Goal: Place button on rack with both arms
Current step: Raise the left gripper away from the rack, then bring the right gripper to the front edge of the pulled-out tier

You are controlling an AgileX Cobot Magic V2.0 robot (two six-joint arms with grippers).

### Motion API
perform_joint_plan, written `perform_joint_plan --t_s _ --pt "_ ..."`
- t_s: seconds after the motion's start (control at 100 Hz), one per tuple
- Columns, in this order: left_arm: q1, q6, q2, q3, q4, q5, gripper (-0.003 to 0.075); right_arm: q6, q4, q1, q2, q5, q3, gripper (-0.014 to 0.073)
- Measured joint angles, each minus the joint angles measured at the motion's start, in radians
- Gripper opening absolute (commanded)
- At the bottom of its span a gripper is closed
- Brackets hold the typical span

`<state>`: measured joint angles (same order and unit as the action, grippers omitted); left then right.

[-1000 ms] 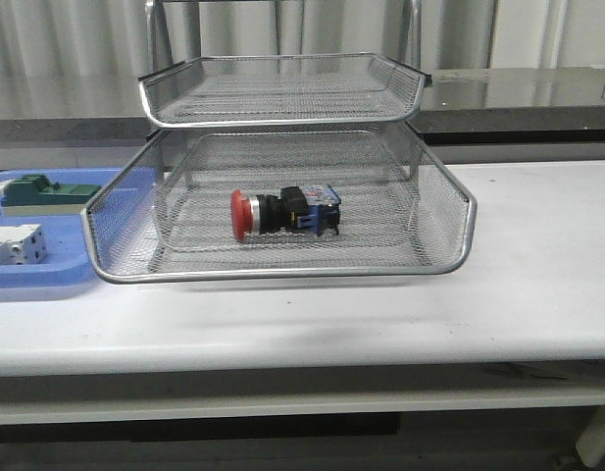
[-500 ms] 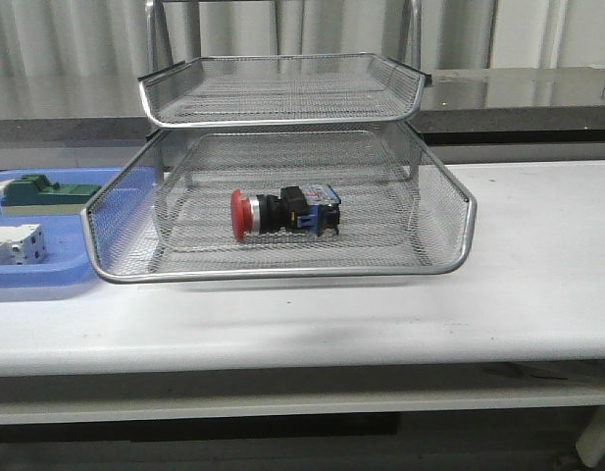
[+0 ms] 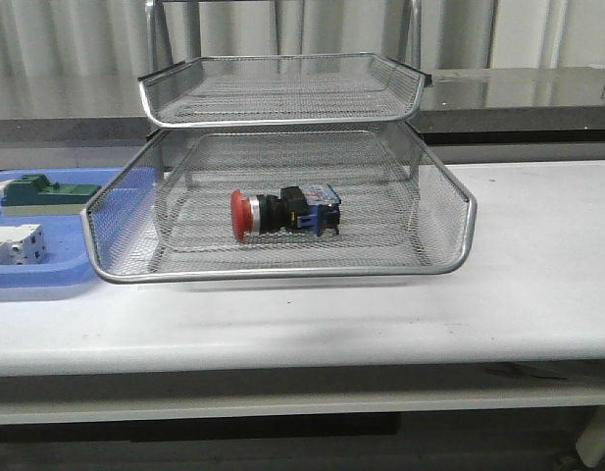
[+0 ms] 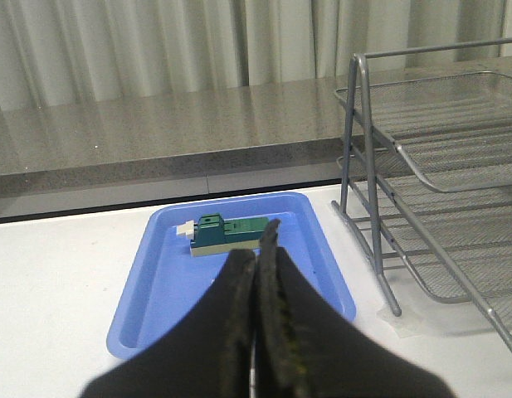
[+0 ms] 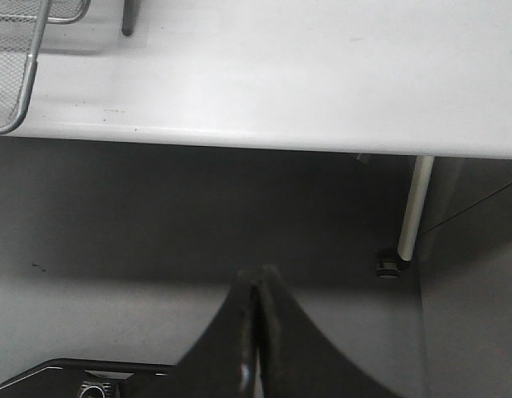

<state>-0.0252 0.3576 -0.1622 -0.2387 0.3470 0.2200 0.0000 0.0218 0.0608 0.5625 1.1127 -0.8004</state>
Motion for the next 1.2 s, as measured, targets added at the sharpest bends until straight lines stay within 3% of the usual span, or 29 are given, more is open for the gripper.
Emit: perform_joint_plan --t_s 0.3,0.41,0.73,0.93,1.2 --pt "0.0 0.0 0.0 0.0 0.0 0.0 -0.002 0.0 0.023 0.0 0.0 -0.01 0.0 -0.0067" --pt "0.0 0.0 0.0 0.0 0.0 0.0 -0.002 0.0 0.097 0.0 0.008 -0.037 0.0 -0.0065" --pt "0.0 0.0 0.0 0.0 0.0 0.0 -0.002 -0.186 0.329 0.01 0.245 -0.072 0.0 -0.0065" --pt "0.0 0.0 0.0 0.0 0.0 0.0 -0.002 -0.222 0.357 0.113 0.414 -0.142 0.0 -0.0063" --pt "0.0 0.0 0.0 0.0 0.0 0.0 -0.002 -0.224 0.365 0.343 0.627 -0.3 0.0 -0.0063"
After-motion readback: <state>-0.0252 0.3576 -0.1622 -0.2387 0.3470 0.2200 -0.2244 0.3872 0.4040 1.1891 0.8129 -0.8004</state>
